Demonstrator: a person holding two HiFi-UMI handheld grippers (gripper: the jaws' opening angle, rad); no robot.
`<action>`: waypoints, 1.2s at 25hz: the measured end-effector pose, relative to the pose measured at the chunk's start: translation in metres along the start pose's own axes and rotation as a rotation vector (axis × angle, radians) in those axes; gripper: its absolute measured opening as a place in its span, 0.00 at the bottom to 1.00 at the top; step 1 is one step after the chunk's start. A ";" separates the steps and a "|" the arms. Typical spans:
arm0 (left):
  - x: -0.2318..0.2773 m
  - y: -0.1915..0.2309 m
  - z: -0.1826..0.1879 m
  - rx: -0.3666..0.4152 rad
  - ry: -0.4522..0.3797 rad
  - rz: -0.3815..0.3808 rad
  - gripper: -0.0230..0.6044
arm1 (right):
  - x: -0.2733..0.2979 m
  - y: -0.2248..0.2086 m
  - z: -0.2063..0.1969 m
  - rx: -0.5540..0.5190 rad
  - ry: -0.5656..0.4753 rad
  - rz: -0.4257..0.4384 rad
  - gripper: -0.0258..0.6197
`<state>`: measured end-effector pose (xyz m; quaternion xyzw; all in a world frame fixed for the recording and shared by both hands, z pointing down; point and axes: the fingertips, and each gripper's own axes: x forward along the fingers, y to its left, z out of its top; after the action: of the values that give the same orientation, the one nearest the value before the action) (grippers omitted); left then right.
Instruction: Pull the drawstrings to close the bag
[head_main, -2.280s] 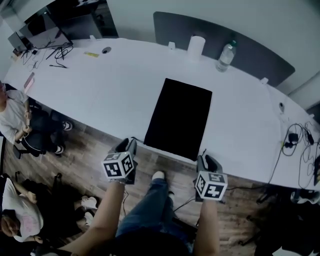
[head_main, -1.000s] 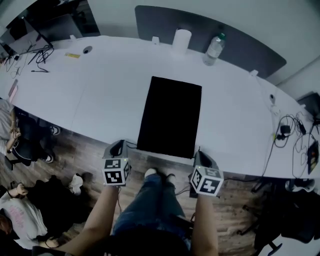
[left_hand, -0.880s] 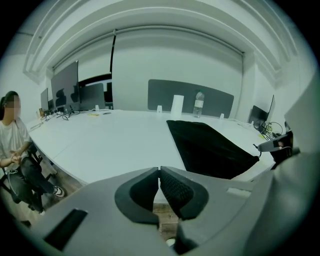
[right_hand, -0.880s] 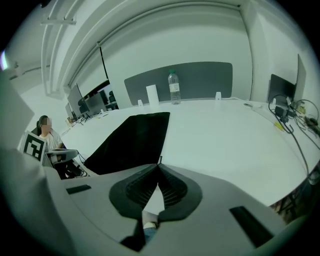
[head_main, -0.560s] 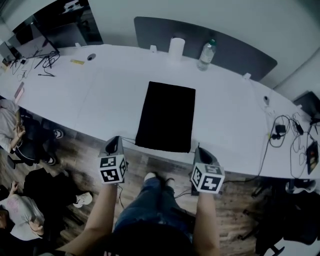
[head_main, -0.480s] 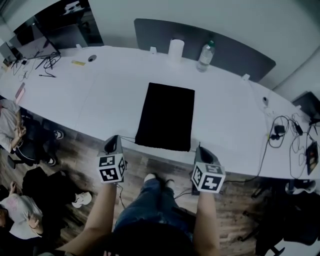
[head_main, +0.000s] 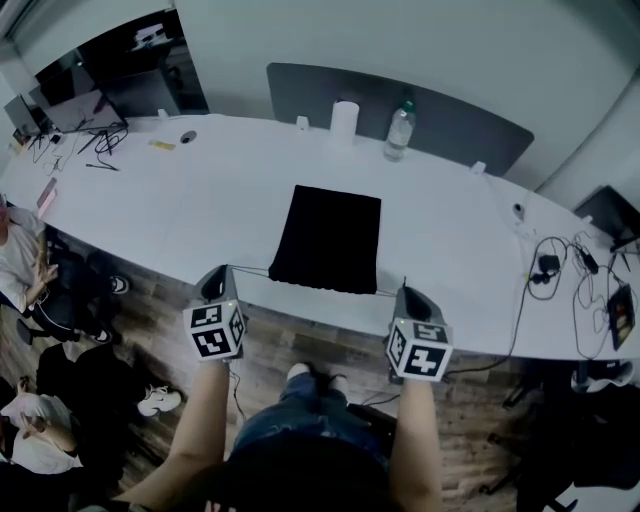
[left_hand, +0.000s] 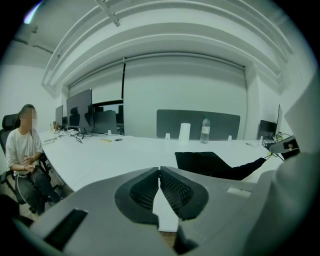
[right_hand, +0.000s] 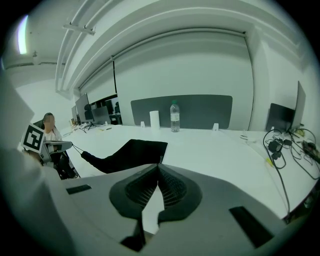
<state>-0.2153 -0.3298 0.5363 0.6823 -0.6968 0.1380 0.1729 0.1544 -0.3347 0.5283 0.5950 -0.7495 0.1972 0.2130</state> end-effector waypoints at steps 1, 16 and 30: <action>0.000 0.000 0.003 0.002 -0.007 0.001 0.05 | -0.001 -0.001 0.003 -0.002 -0.010 -0.005 0.04; 0.014 -0.007 0.060 0.060 -0.099 -0.040 0.05 | -0.006 -0.012 0.062 -0.041 -0.142 -0.072 0.04; 0.028 -0.004 0.098 0.067 -0.155 -0.042 0.05 | -0.008 -0.027 0.096 -0.078 -0.190 -0.100 0.04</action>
<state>-0.2167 -0.3973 0.4602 0.7107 -0.6887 0.1044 0.0983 0.1741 -0.3866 0.4453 0.6390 -0.7427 0.0996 0.1737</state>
